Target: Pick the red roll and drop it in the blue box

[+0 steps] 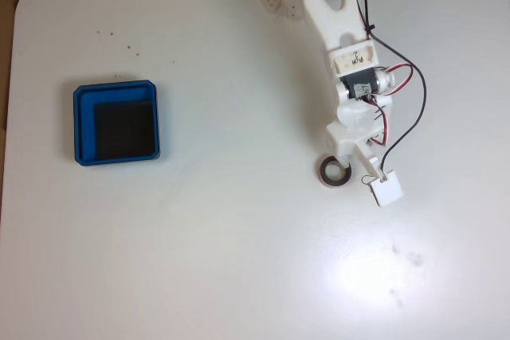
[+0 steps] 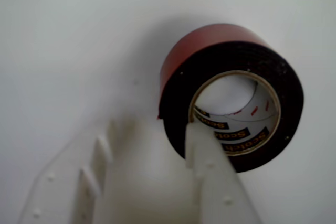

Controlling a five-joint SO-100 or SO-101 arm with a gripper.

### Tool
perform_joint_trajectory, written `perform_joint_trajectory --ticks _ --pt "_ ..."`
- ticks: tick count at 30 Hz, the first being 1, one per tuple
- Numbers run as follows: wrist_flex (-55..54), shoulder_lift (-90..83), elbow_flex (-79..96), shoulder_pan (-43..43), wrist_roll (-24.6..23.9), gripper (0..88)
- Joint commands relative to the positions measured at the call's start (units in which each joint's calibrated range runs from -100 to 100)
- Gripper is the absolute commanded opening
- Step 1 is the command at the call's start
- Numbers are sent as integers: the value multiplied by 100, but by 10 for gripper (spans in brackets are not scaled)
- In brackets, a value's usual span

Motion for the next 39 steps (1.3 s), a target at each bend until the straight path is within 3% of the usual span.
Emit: perform_joint_trajectory --ticks 1,39 --pt "17 9 -421 59 16 125" --pt "9 101 -421 293 33 142"
